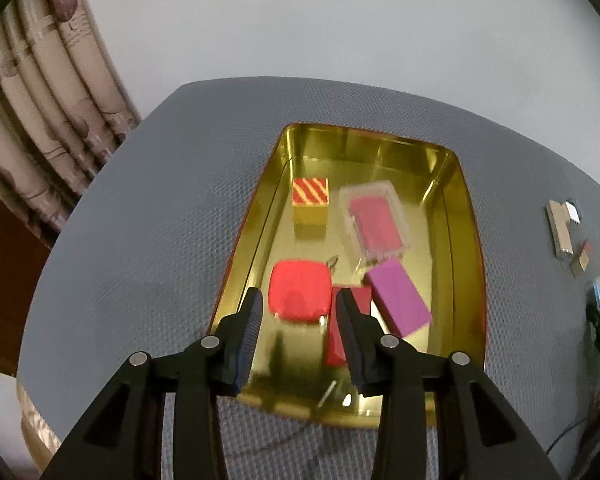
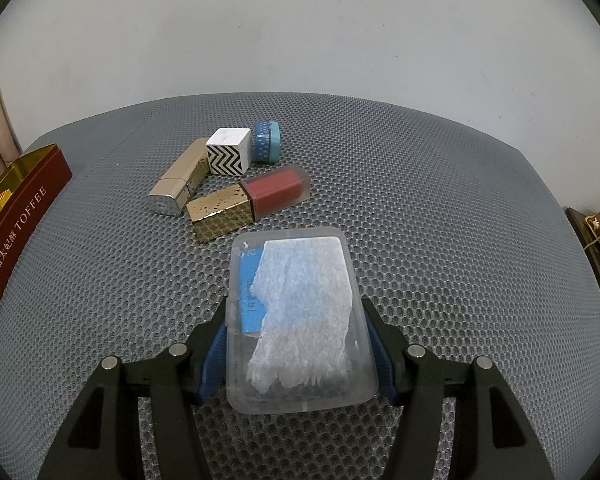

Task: Organize rigid objects
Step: 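Lift the open left tool up away from the tin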

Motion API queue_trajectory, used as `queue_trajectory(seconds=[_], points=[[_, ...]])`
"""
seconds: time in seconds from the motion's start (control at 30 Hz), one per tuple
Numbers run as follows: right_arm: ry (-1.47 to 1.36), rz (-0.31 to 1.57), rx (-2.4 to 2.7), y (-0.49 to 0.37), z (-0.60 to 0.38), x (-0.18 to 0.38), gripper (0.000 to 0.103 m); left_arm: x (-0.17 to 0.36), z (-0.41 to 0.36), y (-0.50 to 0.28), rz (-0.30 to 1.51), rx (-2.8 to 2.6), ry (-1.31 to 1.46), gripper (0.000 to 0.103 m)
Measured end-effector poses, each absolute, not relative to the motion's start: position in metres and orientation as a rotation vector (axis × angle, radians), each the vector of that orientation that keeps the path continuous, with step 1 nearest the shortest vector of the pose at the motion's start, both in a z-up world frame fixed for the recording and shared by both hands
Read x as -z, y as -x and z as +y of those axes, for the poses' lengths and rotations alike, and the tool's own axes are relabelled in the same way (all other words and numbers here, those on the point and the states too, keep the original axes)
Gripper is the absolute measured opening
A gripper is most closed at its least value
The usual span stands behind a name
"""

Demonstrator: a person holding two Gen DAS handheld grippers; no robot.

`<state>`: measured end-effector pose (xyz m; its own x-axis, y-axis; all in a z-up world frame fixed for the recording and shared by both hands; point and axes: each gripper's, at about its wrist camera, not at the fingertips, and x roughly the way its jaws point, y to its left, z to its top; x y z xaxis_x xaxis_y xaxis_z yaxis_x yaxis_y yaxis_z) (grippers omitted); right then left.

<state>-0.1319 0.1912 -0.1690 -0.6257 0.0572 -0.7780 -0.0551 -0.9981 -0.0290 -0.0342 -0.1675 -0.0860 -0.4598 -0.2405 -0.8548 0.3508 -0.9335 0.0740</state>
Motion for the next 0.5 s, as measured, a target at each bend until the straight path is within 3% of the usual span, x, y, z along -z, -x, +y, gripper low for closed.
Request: queue_trajectory(seconds=[0.5], points=[[1.327,-0.02,-2.773,0.096,0.191,0.147,0.062,0.083,-0.176,0.016,0.217,2.444,-1.244,0.041]])
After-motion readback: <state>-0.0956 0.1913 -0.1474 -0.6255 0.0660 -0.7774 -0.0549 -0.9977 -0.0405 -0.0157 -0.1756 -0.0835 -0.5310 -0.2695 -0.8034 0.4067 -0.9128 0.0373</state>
